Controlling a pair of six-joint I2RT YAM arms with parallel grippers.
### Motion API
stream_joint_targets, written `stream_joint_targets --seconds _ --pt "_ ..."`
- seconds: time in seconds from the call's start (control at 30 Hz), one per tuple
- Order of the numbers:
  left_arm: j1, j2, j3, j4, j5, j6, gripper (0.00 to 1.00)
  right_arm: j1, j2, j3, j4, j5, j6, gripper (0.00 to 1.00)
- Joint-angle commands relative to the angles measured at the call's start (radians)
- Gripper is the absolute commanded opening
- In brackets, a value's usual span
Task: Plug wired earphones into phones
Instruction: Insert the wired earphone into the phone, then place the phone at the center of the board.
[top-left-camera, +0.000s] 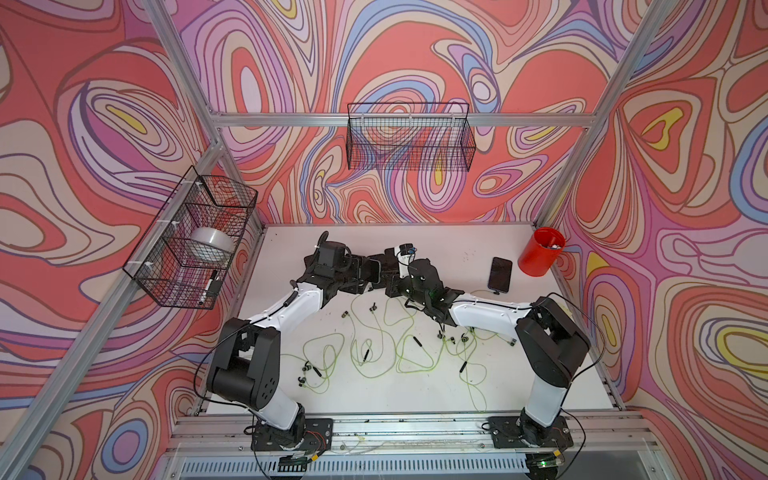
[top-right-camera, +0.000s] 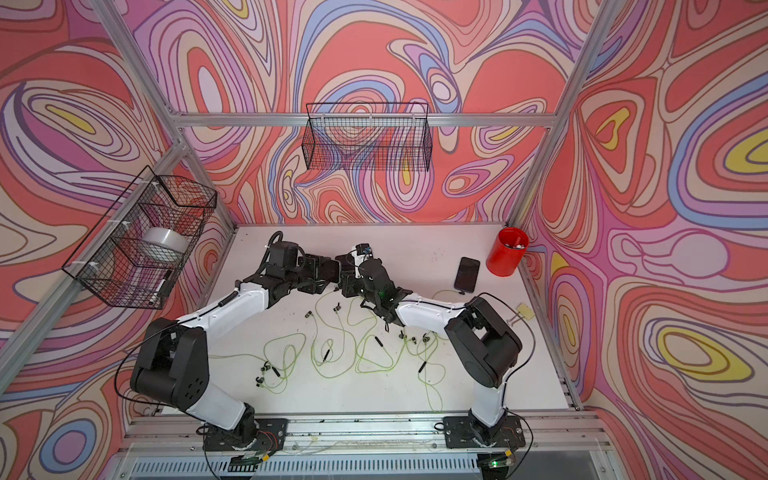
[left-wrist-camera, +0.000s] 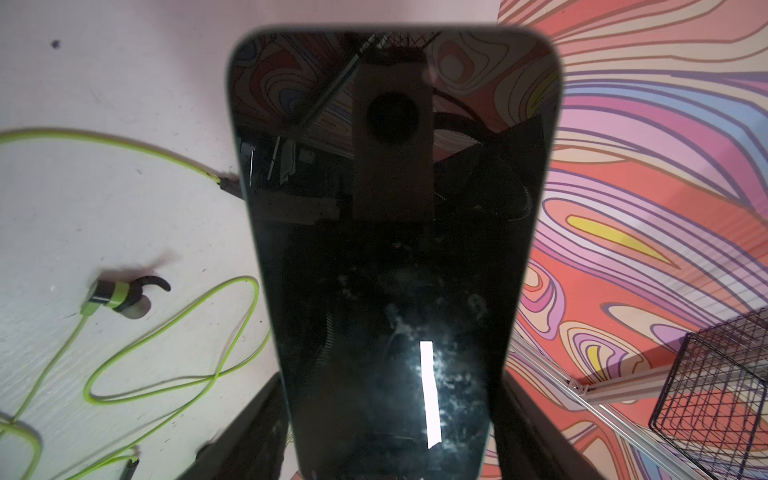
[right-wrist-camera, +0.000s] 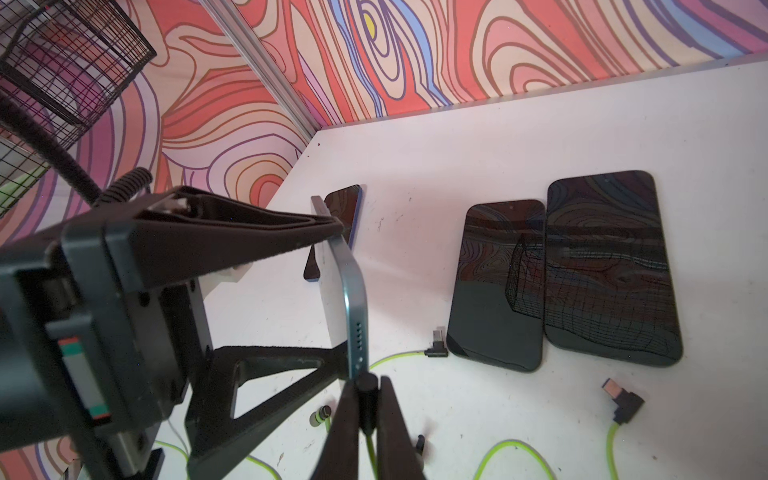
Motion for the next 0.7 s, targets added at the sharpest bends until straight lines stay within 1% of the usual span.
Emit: stream_joint_targets --seconds 0.0,0.13,0.17,0.2,0.3,0.33,0.4,0.43,0.53,0.6,0.67 --pt "-0.031 -0.007 0.005 0.051 0.115 -0.001 0.00 0.002 0.037 0.037 -0.019 -0.021 -0.018 0.00" --pt "-0.036 -0.006 0.005 0.045 0.114 0.009 0.00 0.000 0.037 0.058 -0.058 -0.026 -0.032 0.00" --pt "-0.036 -0.007 0.007 0.036 0.107 0.017 0.00 -0.004 0.034 0.064 -0.079 -0.031 -0.035 0.03" --pt "-0.034 -0.008 0.011 0.021 0.096 0.030 0.00 -0.013 0.026 0.070 -0.106 -0.042 -0.035 0.09" --pt "-0.027 0.000 0.043 -0.049 0.062 0.092 0.00 -0.072 -0.002 0.089 -0.217 -0.136 -0.013 0.36" --pt "-0.024 0.008 0.055 -0.068 0.051 0.113 0.00 -0.104 -0.013 0.095 -0.254 -0.194 0.001 0.42" --pt "-0.021 0.026 0.077 -0.097 0.033 0.151 0.00 -0.169 -0.041 0.085 -0.298 -0.307 0.020 0.51" --pt "-0.020 0.038 0.091 -0.117 0.024 0.172 0.00 -0.197 -0.050 0.085 -0.324 -0.346 0.021 0.53" --pt "-0.025 0.081 0.162 -0.183 0.012 0.276 0.00 -0.271 -0.050 0.133 -0.473 -0.436 -0.004 0.55" --pt "-0.037 0.120 0.241 -0.256 -0.003 0.392 0.00 -0.303 -0.050 0.177 -0.570 -0.477 -0.029 0.55" --pt "-0.058 0.168 0.344 -0.370 -0.031 0.518 0.00 -0.328 -0.049 0.213 -0.643 -0.510 -0.045 0.54"
